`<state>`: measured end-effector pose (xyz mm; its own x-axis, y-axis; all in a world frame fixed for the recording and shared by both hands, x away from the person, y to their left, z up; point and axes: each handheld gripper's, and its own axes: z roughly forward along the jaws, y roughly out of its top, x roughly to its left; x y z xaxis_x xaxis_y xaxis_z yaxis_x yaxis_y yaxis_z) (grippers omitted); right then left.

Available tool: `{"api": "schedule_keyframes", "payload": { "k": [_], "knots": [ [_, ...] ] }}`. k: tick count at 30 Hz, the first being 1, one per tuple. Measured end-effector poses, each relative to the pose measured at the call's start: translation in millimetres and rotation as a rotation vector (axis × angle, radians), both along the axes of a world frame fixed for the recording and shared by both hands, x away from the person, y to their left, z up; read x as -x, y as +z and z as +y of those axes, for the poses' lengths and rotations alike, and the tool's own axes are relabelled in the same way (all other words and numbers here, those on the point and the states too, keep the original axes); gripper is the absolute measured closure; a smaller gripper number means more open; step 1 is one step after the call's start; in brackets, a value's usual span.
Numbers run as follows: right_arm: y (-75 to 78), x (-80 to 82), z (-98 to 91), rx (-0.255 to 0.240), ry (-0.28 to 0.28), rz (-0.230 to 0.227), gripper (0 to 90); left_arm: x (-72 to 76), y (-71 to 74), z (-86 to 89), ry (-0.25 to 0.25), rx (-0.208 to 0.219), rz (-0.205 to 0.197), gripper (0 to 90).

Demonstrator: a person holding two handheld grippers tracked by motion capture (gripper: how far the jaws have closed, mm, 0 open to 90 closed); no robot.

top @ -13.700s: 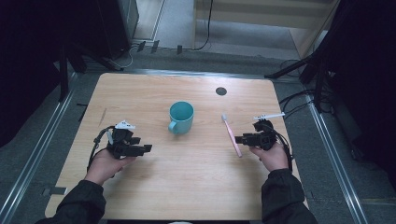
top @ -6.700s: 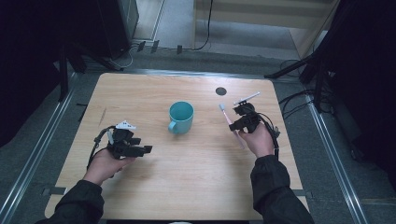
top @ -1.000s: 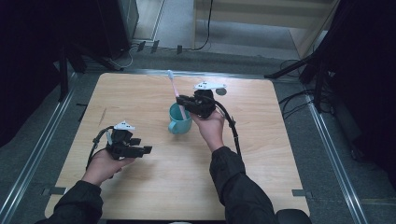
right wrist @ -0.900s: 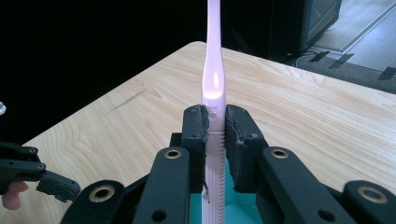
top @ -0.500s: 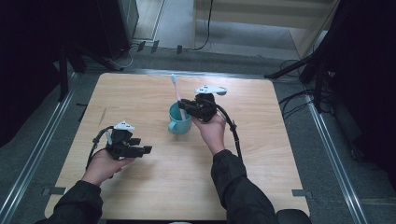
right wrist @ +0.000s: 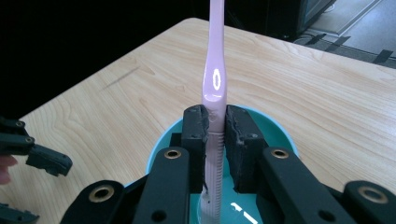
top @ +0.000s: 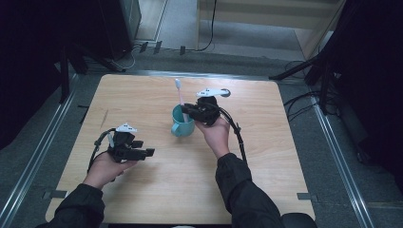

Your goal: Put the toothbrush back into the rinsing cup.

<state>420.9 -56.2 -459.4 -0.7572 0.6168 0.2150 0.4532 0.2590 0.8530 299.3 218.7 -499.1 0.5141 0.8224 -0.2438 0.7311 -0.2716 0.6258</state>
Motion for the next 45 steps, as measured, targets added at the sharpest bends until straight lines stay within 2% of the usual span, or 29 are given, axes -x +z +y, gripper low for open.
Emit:
{"api": "schedule_keyframes", "payload": {
  "k": [1,4,5,22,34,41,45],
  "knots": [
    [-0.1,-0.2,-0.4,0.005,-0.002,-0.001,83.0,0.0,0.1,0.1,-0.002,-0.001,0.0,36.2],
    [0.1,-0.7,-1.0,0.001,-0.007,0.004,83.0,0.0,0.1,0.0,-0.002,-0.001,0.0,36.2],
    [0.0,-1.6,-1.6,0.0,-0.012,0.019,82.9,0.1,0.0,0.0,0.0,0.001,0.0,36.2],
    [-0.9,-3.2,-1.8,0.011,-0.008,0.025,80.8,-0.1,0.0,0.4,-0.001,-0.001,0.002,36.2],
    [10.5,0.1,-10.9,0.008,-0.003,0.032,72.9,-0.6,-0.3,0.0,-0.001,-0.001,0.001,36.2],
    [17.4,4.9,-16.2,0.028,0.028,0.027,66.6,-0.4,0.1,0.7,0.002,-0.002,0.002,36.2],
    [22.6,8.1,-19.9,0.04,0.033,0.002,63.9,-0.4,0.1,0.6,0.002,0.0,0.003,36.2]
  ]
}}
